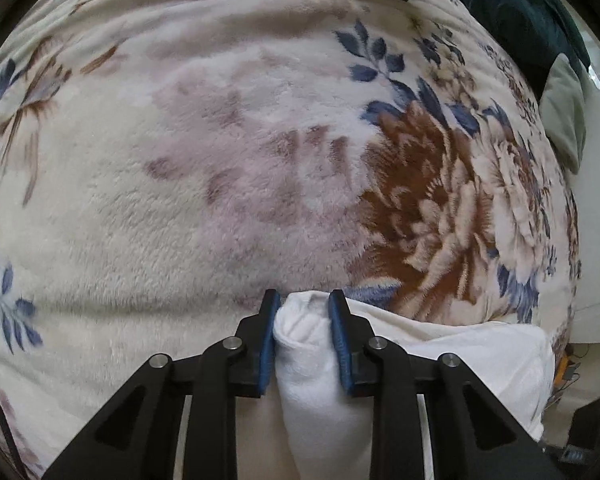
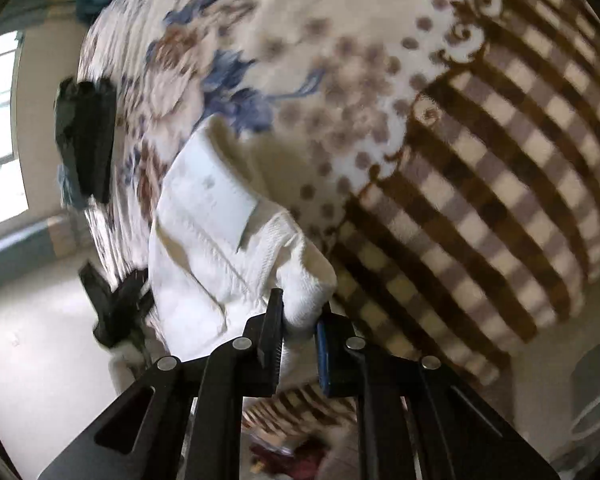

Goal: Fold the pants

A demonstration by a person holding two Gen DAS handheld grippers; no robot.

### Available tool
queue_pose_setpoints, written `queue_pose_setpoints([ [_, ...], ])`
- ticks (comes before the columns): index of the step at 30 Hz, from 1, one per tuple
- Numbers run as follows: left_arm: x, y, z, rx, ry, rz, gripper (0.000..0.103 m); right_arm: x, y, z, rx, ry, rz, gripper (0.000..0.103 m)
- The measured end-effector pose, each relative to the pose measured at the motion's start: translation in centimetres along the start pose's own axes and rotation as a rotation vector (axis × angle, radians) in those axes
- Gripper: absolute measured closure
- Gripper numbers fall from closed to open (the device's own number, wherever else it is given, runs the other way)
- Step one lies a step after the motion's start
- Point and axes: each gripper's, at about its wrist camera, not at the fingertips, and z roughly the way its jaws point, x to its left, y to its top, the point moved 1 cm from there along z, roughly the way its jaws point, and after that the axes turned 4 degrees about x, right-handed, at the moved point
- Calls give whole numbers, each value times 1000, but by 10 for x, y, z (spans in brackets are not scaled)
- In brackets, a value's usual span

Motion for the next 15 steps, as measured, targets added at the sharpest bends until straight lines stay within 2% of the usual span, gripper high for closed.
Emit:
queue_pose_setpoints([
  [2, 0, -2, -2, 3, -18, -2, 78, 0, -7, 5, 37, -94, -30, 88],
  [4, 1, -3, -7, 11, -48, -20, 73, -7, -5, 21, 67, -136, -33, 87],
  [5, 3, -6, -12, 16, -66, -37, 70, -12, -2, 34, 97, -158, -29, 81],
  [6, 6, -12, -21, 14, -92, -62, 65, -16, 1, 48, 141, -177, -25, 70],
  [7, 9, -22, -33, 4, -121, -83, 63, -17, 2, 54, 156, -182, -19, 68],
  [8, 12, -33, -46, -16, -137, -94, 61, -19, 2, 52, 153, -182, -12, 65],
  [10, 13, -59, -69, -54, -159, -101, 48, -20, -1, 43, 137, -153, -14, 52],
  [11, 13, -69, -75, -57, -163, -104, 37, -21, -5, 36, 123, -130, -19, 36],
  [12, 12, -87, -79, -51, -181, -111, 35, -27, -9, 29, 120, -114, -20, 25],
  [15, 0, -131, -62, 36, -208, -116, 35, -38, -23, 28, 143, -32, -17, 25],
])
